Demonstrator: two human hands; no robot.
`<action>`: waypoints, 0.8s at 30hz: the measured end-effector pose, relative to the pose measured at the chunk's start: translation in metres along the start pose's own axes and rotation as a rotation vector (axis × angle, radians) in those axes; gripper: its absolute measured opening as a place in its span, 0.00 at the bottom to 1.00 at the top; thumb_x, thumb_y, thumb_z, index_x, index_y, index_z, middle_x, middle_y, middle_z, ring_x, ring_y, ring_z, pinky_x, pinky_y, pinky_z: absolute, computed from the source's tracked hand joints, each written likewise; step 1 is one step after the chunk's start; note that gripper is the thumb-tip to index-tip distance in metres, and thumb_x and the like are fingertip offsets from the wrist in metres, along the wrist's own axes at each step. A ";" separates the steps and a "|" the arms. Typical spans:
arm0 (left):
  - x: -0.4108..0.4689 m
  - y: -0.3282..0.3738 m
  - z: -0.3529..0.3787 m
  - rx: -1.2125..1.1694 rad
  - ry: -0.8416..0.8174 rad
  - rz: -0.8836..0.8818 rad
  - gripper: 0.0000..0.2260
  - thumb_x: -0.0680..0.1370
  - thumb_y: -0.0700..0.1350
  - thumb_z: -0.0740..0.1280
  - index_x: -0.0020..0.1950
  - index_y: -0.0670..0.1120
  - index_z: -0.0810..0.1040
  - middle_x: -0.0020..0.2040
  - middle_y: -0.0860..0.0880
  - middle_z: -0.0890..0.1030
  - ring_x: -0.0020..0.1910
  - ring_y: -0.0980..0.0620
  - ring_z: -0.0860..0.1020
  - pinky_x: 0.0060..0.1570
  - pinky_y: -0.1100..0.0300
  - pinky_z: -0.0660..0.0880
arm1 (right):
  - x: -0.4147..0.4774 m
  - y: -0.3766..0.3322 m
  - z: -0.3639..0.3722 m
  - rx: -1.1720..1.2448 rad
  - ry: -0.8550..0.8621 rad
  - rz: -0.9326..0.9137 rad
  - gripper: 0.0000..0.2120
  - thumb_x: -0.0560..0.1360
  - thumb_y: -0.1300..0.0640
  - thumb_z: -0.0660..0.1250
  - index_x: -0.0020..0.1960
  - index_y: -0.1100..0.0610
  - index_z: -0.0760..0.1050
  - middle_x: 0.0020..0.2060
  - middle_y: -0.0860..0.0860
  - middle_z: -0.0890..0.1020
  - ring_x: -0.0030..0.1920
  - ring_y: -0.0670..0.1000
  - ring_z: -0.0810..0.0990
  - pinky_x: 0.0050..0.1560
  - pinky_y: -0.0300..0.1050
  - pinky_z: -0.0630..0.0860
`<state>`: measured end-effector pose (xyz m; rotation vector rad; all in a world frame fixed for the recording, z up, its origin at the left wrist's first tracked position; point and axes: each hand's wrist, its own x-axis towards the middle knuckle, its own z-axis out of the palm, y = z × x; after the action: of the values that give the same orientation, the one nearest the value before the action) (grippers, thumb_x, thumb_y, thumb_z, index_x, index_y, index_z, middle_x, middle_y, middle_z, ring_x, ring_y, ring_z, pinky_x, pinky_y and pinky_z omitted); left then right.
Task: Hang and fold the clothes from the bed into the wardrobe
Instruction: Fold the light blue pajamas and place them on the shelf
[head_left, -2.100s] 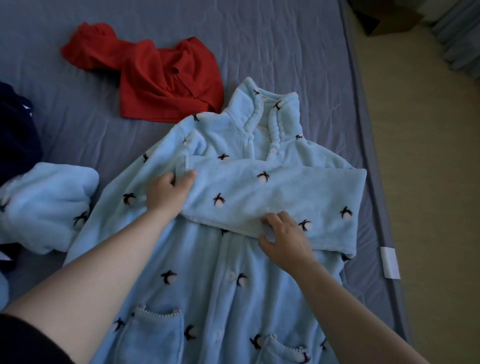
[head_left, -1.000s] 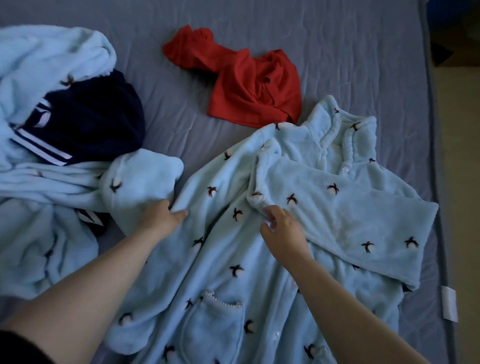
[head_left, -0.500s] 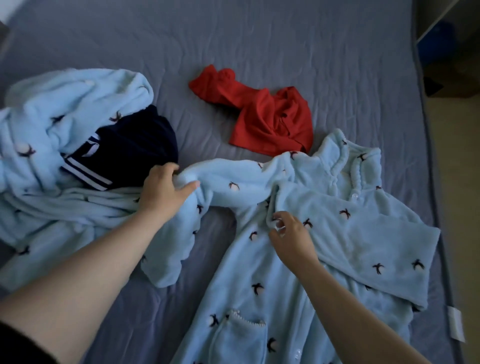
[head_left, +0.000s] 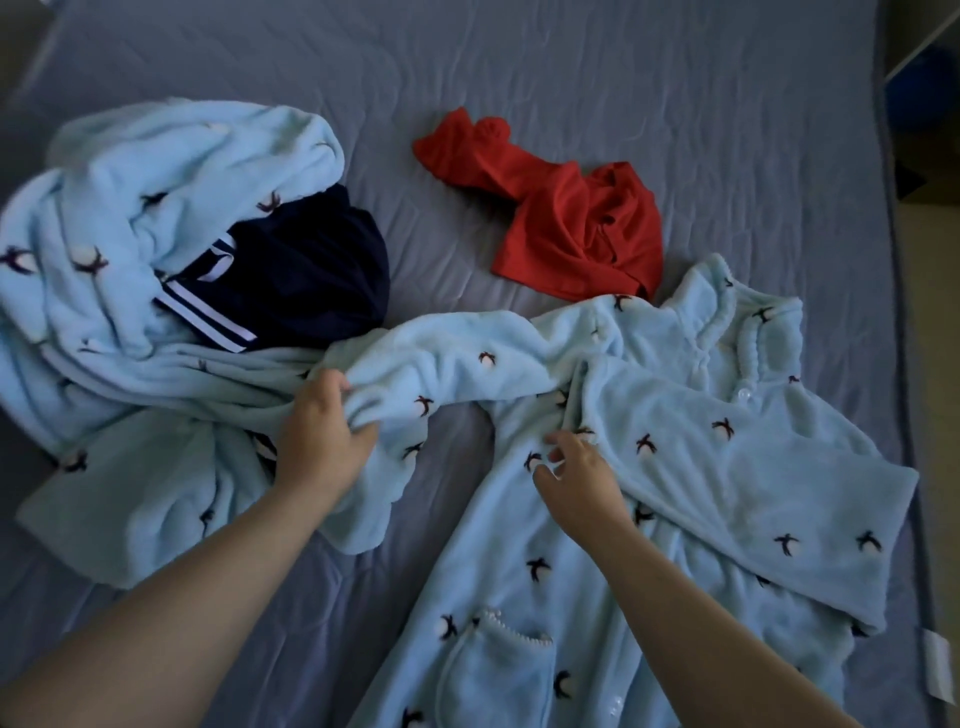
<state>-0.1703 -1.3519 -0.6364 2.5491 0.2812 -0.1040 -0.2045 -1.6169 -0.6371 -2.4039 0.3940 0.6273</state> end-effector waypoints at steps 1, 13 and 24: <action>0.007 -0.001 -0.008 -0.021 0.030 -0.021 0.14 0.71 0.42 0.71 0.53 0.41 0.72 0.48 0.41 0.76 0.45 0.39 0.75 0.40 0.52 0.69 | 0.006 -0.005 -0.001 0.002 -0.017 -0.007 0.18 0.77 0.54 0.63 0.67 0.54 0.70 0.59 0.50 0.76 0.55 0.49 0.75 0.48 0.39 0.67; 0.088 0.001 -0.084 -0.161 -0.475 -0.227 0.24 0.61 0.66 0.76 0.26 0.48 0.70 0.24 0.54 0.74 0.26 0.54 0.75 0.31 0.60 0.68 | 0.098 -0.085 -0.003 0.290 -0.053 -0.019 0.33 0.76 0.64 0.60 0.78 0.50 0.54 0.70 0.54 0.69 0.50 0.49 0.74 0.41 0.35 0.71; 0.067 0.017 -0.063 -0.063 -0.094 0.296 0.05 0.78 0.48 0.64 0.47 0.47 0.71 0.35 0.50 0.75 0.36 0.47 0.74 0.36 0.54 0.68 | 0.089 -0.068 -0.027 0.101 0.327 -0.142 0.15 0.79 0.59 0.59 0.63 0.55 0.76 0.61 0.53 0.77 0.61 0.54 0.75 0.53 0.40 0.67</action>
<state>-0.1007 -1.3193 -0.5835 2.4835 -0.1276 -0.0999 -0.0916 -1.5934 -0.6317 -2.4120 0.3759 0.1464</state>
